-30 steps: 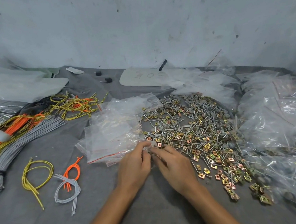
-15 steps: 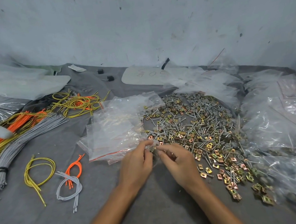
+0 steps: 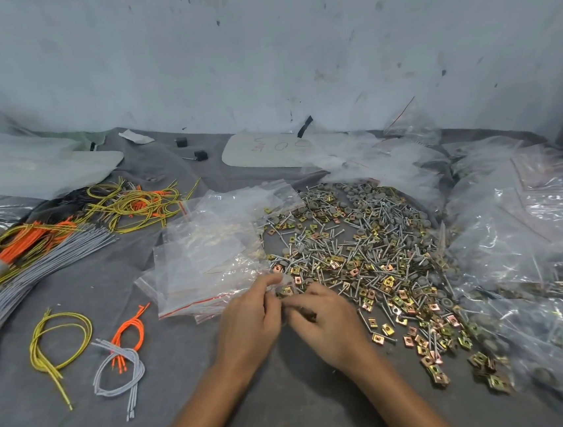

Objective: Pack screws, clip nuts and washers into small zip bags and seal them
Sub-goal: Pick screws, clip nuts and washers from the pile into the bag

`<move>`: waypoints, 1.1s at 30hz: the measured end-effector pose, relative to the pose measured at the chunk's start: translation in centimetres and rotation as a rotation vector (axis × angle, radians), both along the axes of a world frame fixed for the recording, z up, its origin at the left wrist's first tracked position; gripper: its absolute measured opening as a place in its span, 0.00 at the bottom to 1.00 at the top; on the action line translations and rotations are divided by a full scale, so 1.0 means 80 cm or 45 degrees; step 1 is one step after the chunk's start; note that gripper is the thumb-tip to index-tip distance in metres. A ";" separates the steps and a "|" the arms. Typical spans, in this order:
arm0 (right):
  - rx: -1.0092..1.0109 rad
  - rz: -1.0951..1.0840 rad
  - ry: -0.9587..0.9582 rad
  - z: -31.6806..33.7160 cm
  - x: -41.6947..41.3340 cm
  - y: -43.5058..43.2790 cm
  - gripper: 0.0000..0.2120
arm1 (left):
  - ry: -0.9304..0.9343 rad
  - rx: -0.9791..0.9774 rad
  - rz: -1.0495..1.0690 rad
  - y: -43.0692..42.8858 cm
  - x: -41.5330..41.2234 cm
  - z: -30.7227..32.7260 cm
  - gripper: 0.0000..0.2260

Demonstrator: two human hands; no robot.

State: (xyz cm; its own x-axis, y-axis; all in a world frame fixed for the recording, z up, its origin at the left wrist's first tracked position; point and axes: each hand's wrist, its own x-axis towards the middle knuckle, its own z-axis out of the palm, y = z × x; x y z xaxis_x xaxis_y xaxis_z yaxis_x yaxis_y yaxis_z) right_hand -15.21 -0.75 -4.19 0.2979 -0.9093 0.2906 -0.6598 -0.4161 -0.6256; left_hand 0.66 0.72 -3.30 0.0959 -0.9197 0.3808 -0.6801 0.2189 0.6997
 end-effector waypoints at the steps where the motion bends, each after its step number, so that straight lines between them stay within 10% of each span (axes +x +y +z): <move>1: -0.010 -0.014 -0.053 0.001 0.000 0.000 0.12 | -0.004 -0.002 -0.001 0.000 0.000 0.000 0.14; 13: -0.034 -0.196 -0.245 0.031 -0.049 -0.075 0.08 | -0.150 -0.029 0.040 -0.003 0.001 -0.003 0.14; 28: 0.191 -0.453 1.087 0.043 -0.096 -0.321 0.18 | -0.008 0.080 0.011 -0.006 0.006 -0.008 0.12; 33: -0.034 -0.438 1.170 0.050 -0.100 -0.312 0.15 | -0.016 0.042 -0.008 -0.006 0.006 -0.007 0.13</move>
State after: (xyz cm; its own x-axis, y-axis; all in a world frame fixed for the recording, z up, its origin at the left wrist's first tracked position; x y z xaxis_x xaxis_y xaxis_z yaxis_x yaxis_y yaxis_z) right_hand -23.21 -25.72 -0.18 0.1383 -0.9853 0.0999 -0.9731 -0.1164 0.1988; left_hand 1.12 0.22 -3.84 0.0851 -0.9323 0.3516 -0.6875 0.2004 0.6980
